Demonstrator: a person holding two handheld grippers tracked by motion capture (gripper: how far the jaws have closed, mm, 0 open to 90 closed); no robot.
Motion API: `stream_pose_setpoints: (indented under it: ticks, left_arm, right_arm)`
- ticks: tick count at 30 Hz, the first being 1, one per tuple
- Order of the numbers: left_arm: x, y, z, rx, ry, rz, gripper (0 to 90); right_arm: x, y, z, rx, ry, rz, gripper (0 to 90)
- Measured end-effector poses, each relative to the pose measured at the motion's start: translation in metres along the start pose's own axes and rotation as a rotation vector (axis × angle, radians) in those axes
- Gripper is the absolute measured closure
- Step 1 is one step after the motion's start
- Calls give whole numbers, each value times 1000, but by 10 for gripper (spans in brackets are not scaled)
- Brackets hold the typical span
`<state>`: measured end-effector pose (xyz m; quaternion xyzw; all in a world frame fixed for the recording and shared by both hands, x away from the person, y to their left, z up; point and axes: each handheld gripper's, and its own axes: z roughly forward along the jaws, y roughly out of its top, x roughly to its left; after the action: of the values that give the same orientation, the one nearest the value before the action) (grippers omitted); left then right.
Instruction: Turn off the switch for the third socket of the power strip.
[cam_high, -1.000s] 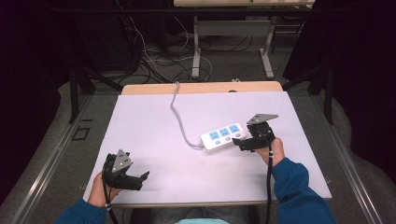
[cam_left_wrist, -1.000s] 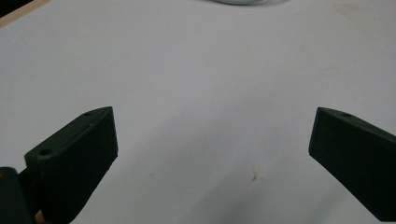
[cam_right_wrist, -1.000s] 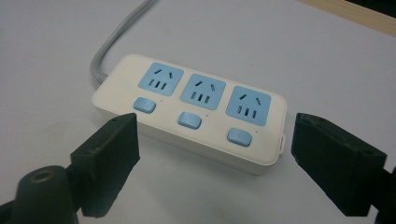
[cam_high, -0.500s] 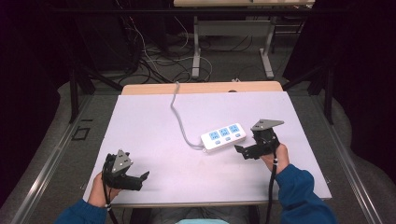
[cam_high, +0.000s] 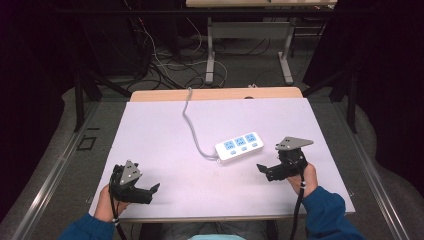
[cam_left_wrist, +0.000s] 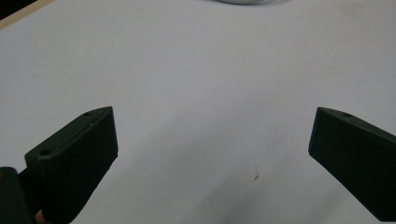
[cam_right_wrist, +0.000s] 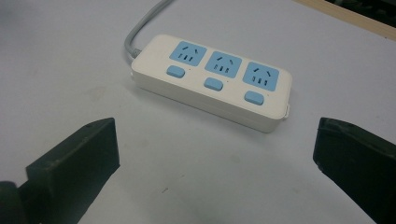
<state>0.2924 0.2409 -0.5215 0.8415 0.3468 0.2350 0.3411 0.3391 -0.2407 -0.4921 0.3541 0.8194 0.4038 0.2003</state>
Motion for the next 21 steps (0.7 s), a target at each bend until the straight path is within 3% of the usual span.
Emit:
stream_pose_setpoints:
  ticks: [21]
  left_arm:
    - [0,0,0,1,3,2,11]
  right_arm:
    - [-1,-29,-19,11,-43,1,0]
